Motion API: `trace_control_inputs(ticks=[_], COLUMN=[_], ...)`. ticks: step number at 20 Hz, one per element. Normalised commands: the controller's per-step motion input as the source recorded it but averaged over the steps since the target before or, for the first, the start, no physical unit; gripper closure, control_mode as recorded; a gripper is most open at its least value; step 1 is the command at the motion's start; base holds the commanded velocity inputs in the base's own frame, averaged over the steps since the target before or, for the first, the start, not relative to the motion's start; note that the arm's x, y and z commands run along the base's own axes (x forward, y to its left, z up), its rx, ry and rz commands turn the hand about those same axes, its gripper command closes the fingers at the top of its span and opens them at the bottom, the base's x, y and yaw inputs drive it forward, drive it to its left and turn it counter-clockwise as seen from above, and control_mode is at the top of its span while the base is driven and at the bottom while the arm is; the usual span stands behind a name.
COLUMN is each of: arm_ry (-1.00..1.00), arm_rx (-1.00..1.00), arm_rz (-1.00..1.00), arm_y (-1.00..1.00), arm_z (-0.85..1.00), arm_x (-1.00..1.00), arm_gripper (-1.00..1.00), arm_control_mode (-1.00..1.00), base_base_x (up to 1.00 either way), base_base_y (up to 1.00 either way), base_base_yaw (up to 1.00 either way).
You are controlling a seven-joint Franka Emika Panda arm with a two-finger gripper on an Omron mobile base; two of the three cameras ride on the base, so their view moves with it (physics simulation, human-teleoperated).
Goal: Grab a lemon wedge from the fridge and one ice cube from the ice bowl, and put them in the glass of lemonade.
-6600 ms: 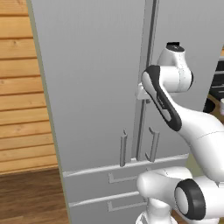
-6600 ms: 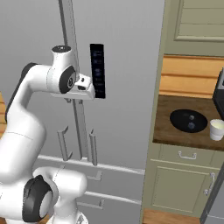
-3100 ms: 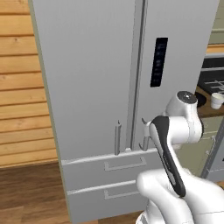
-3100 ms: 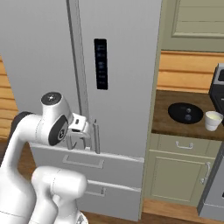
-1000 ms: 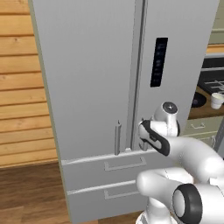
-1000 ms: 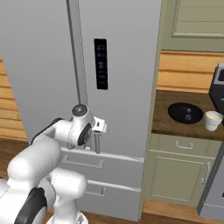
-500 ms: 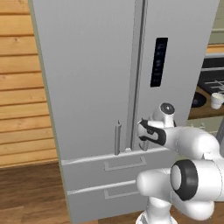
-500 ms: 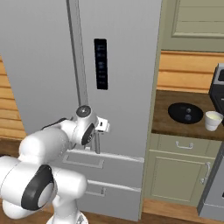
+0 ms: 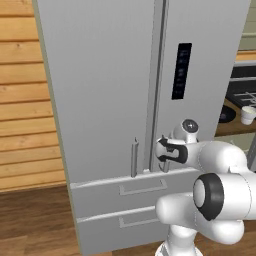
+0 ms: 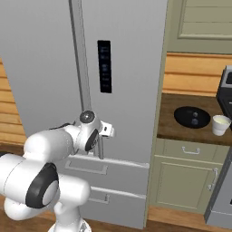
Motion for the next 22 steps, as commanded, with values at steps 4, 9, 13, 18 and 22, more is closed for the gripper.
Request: trace_control_inputs(ticks=[4, 9, 13, 18, 22], arm_ry=[0.00, 0.01, 0.05, 0.01, 0.00], arm_rx=[0.00, 0.00, 0.00, 0.00, 0.00], arm_rz=[0.00, 0.00, 0.00, 0.00, 0.00], arm_y=[0.08, 0.10, 0.22, 0.01, -0.03], arm_z=[-0.24, -0.11, -0.15, -0.08, 0.00], arm_x=[0.23, 0.30, 0.38, 0.29, 0.24], arm_gripper=[-1.00, 1.00, 1.00, 1.00, 1.00], arm_control_mode=[-1.00, -1.00, -1.00, -1.00, -1.00], base_base_x=[0.00, 0.00, 0.00, 0.00, 0.00], base_base_y=[0.00, 0.00, 0.00, 0.00, 0.00], base_base_yaw=[0.00, 0.00, 0.00, 0.00, 0.00])
